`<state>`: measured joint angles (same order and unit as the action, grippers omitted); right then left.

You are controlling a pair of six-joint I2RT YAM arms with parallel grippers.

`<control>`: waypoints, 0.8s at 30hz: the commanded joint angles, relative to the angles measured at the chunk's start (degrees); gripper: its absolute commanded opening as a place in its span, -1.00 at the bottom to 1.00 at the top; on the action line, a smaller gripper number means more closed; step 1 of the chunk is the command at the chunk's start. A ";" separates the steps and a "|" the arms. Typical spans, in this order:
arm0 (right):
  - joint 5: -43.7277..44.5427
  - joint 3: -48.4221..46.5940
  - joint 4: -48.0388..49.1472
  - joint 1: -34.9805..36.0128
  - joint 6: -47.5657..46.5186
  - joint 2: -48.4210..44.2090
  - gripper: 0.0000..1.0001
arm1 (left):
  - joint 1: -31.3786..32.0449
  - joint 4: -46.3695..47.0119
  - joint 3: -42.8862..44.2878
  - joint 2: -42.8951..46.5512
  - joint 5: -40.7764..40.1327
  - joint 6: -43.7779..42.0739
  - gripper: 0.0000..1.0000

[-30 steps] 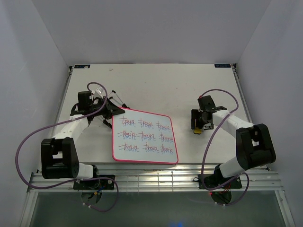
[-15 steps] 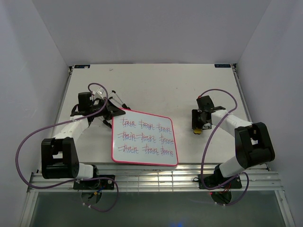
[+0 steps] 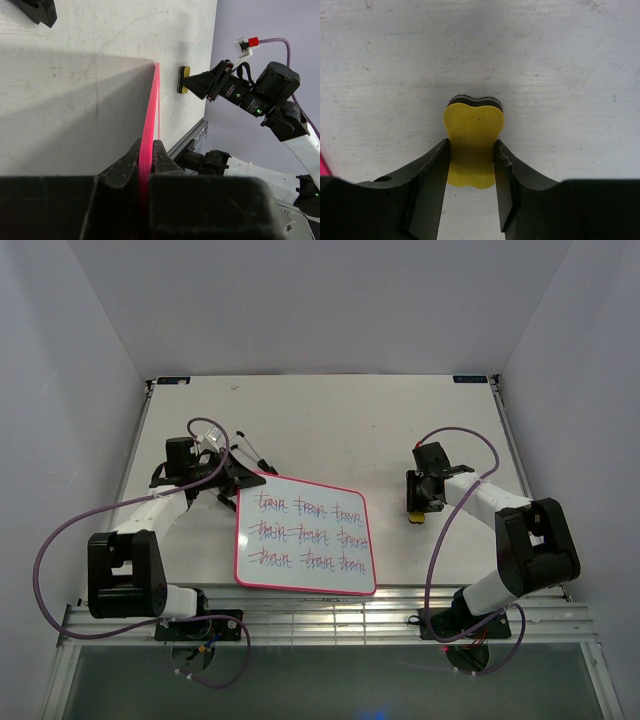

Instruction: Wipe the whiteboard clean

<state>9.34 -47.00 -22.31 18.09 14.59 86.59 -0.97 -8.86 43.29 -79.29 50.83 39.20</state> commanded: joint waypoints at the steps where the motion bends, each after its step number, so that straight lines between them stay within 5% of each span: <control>1: 1.12 -0.19 1.74 0.28 0.00 0.78 -0.13 | 0.09 -0.01 -1.19 1.77 -1.17 -3.25 -1.00; 10: -0.55 -0.02 2.17 1.07 -0.96 -2.46 -0.34 | 0.09 -0.01 -1.10 2.03 -1.78 -3.34 -1.00; 14: -7.75 0.16 4.20 3.61 -2.37 -7.30 -0.39 | 0.09 3.23 -2.32 5.36 -3.72 -1.07 -1.00; 24: -15.15 -6.78 10.95 23.37 0.79 -15.57 -0.39 | 5.01 13.52 -3.73 15.47 -6.44 1.32 -1.00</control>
<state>-1.96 -49.36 -17.26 36.25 13.78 72.75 3.73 -2.87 39.90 -67.53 48.01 41.69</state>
